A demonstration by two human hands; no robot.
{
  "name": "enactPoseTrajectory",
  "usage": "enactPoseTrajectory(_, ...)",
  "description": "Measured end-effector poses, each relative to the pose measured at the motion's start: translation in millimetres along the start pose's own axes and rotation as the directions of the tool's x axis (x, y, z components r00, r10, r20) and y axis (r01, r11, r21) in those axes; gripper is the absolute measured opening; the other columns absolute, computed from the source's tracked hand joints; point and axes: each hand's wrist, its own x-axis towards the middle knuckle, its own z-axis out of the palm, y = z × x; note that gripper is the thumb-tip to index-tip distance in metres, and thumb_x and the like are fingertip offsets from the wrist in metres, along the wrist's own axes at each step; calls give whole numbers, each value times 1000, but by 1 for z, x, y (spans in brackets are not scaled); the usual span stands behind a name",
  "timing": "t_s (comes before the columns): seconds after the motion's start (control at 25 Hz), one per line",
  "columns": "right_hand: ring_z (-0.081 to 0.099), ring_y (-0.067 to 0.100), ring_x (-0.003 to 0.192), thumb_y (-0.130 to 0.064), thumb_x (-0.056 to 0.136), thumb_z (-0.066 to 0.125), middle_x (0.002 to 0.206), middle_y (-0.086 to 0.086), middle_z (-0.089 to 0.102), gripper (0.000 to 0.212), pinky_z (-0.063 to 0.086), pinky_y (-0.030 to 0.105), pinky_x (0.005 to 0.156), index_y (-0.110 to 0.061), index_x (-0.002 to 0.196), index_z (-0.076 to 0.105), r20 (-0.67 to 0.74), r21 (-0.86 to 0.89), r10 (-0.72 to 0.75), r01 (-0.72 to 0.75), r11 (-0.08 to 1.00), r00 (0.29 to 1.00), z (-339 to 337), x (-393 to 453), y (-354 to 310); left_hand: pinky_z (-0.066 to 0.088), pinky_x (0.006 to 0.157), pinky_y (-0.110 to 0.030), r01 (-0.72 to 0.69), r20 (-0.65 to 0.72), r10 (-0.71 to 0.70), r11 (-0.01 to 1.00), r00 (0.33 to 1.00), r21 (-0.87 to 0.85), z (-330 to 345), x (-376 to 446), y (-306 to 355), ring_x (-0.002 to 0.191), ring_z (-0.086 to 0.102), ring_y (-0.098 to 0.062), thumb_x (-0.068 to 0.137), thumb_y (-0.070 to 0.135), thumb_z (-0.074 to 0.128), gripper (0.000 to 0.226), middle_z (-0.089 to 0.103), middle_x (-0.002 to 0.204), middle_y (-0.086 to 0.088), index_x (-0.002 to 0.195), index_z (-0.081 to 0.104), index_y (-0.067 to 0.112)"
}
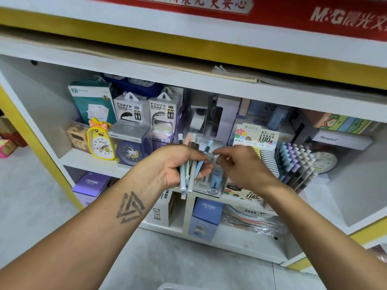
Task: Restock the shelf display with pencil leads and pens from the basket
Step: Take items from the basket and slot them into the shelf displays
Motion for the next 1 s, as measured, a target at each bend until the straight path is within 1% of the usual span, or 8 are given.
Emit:
enactPoseTrajectory(0.04,69,12,77,-17,100,57,101,0,76,25,50,19,68,-17,123,66,-20,281,88,-79,956,996,-3,0,-4,61,60,-35,2,19,-2,1000,1000,-2,1,0,0,61,72,-25,92,-6,57,7,70,70,-19,90,63,-8)
enactPoseTrajectory(0.12,66,16,62,-18,96,65,88,6,77,21,49,23,57,-11,116,66,39,685,206,-176,707,978,-6,0,-13,61,62,-35,2,57,-1,1000,998,-9,4,0,-2,63,73,-25,93,-5,55,9,72,73,-18,90,64,-7)
enactPoseTrajectory(0.2,63,18,61,-11,92,69,84,13,74,20,48,24,54,-5,111,68,48,783,256,-196,591,966,-9,-1,-14,61,66,-37,8,89,-7,1000,996,-10,9,2,-4,67,73,-27,93,-5,55,12,72,79,-20,91,66,-5)
enactPoseTrajectory(0.44,61,18,55,-3,88,71,71,12,68,17,51,24,52,3,103,68,40,864,291,-180,471,956,-38,-20,4,62,65,-41,34,197,-28,999,980,-30,43,7,-17,75,73,-34,89,-4,58,11,70,83,-20,90,68,-7)
enactPoseTrajectory(0.6,61,16,55,3,87,70,71,12,69,11,52,22,54,2,98,68,-161,869,445,-87,487,881,-68,-44,30,62,63,-44,83,245,-68,995,967,-53,76,10,-31,73,72,-35,83,-3,61,9,69,85,-24,88,67,-8)
enactPoseTrajectory(0.72,62,18,54,4,88,67,65,7,71,12,54,25,56,0,100,66,-379,807,476,32,589,794,-98,-63,53,61,55,-40,93,178,-84,995,980,-43,91,15,-41,64,68,-31,91,-3,56,6,65,82,-21,89,61,-4)
enactPoseTrajectory(0.88,61,21,57,5,88,65,71,19,66,11,53,31,58,2,99,66,-569,633,350,124,765,744,-116,-87,73,59,52,-32,97,161,-93,995,983,-18,103,19,-52,60,68,-30,91,-5,50,12,64,74,-20,82,59,-4)
enactPoseTrajectory(1.0,62,18,70,-5,89,68,80,12,66,13,54,35,66,-10,101,68,-590,270,123,51,962,798,-108,-94,82,59,53,-30,97,177,-95,995,980,-3,106,20,-55,67,67,-29,90,-9,49,11,67,72,-22,86,59,-7)
